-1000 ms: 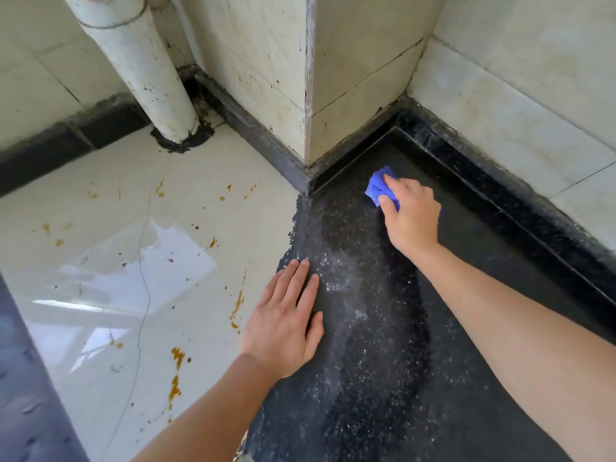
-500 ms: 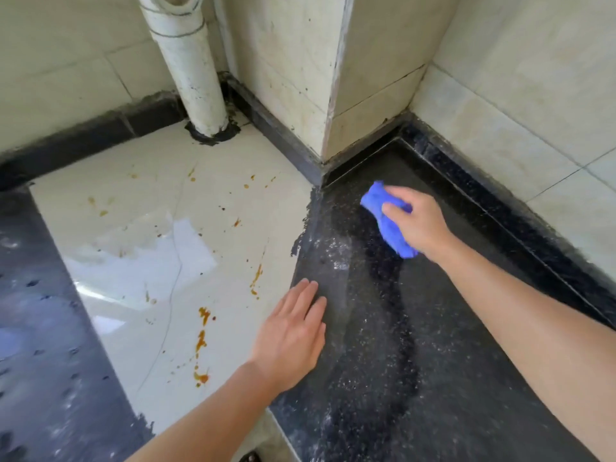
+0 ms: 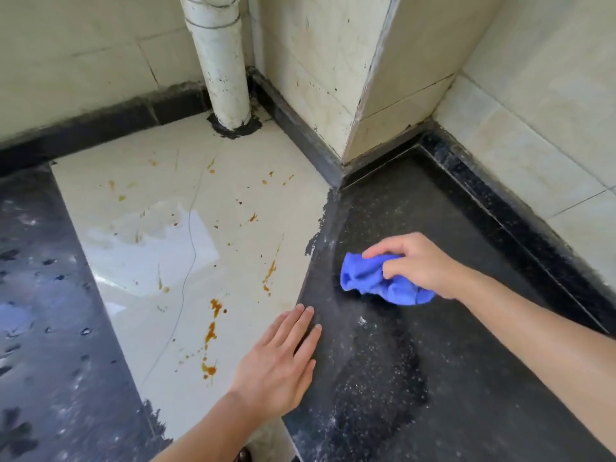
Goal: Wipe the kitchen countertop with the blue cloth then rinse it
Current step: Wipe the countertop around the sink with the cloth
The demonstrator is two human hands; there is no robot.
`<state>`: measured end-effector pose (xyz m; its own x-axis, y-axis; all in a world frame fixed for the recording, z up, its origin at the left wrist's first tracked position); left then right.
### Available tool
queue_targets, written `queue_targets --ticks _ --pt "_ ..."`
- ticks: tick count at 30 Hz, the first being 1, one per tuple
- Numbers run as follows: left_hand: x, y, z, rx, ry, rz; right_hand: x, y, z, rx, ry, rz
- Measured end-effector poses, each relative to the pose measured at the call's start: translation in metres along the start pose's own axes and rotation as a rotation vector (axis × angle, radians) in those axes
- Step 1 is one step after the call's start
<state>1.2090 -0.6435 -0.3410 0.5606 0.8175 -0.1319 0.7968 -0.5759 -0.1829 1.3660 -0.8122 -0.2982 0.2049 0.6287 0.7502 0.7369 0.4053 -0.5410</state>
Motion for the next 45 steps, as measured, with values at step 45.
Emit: queue_targets --ticks 45 --pt "0.171 -0.222 0.014 0.04 -0.218 -0.559 -0.025 -0.135 0.201 -0.814 -0.428 0.224"
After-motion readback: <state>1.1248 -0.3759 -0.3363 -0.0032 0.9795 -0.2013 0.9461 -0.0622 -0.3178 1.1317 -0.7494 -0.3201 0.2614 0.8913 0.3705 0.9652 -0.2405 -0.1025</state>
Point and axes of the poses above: each hand's wrist, its own y-axis towards the middle knuckle, its own z-axis out of the palm, x = y × z, the point moved 10 cm from there along y, towards the middle knuckle, and after that the axes turned 13 degrees about x, right-handed, at the moved point
